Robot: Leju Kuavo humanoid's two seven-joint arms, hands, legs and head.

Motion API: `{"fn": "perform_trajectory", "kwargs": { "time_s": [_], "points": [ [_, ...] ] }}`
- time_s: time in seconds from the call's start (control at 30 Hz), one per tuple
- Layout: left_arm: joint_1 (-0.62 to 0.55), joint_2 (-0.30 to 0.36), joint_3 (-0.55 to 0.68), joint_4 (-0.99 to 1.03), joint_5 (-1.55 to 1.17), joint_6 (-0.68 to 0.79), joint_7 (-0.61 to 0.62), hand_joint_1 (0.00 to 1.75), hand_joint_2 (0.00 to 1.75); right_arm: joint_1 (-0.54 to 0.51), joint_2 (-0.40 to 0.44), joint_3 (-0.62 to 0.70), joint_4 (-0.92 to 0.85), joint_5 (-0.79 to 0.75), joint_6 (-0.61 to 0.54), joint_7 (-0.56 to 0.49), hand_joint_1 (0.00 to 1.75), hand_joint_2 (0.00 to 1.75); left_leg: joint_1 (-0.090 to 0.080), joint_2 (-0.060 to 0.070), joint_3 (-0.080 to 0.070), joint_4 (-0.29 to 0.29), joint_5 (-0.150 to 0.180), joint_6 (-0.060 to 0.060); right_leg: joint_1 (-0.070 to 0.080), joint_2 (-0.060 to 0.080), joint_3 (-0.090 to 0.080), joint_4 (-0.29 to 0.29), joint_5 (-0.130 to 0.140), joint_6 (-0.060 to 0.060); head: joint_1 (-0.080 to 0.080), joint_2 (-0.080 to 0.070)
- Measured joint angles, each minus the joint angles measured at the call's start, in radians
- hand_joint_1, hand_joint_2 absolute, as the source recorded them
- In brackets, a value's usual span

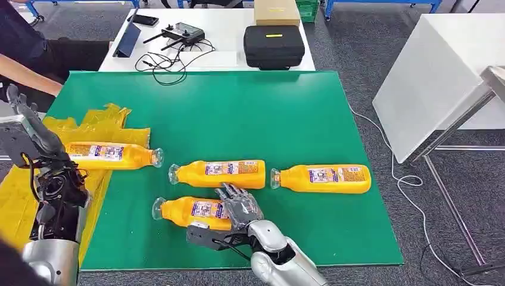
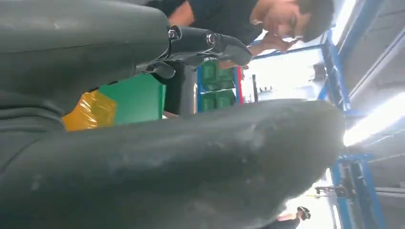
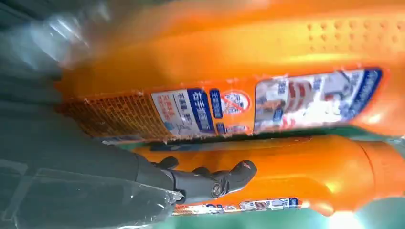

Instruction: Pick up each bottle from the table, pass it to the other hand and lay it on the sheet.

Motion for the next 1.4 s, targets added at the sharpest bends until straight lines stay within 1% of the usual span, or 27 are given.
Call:
{"fn": "perform_trajectory", "kwargs": {
  "time_s": [0.27, 1.07, 1.4],
  "points": [
    [-0.028, -0.011, -0.018, 0.0, 0.01, 0.001, 0.003, 0.0, 0.0, -0.025, 0.022, -0.01, 0.053, 0.019, 0.0, 0.005, 1.75, 1.75, 0.0, 0.001, 0.007, 0.0, 0.0, 0.0, 0.0, 0.0, 0.007, 0.0, 0.0, 0.0, 0.0, 0.0],
    [-0.03, -0.014, -0.018, 0.0, 0.015, -0.002, 0.003, 0.0, 0.0, -0.033, 0.031, -0.019, 0.067, 0.021, 0.001, 0.005, 1.75, 1.75, 0.0, 0.002, 0.007, 0.0, 0.0, 0.0, 0.0, 0.001, 0.007, 0.0, 0.0, 0.0, 0.0, 0.0],
    [-0.03, -0.017, -0.018, 0.0, 0.019, -0.002, 0.002, 0.0, 0.0, -0.032, 0.043, -0.038, 0.068, 0.05, 0.008, 0.009, 1.75, 1.75, 0.0, 0.002, 0.007, 0.0, 0.0, 0.0, 0.0, 0.001, 0.007, 0.0, 0.0, 0.0, 0.0, 0.0]
  ]
}}
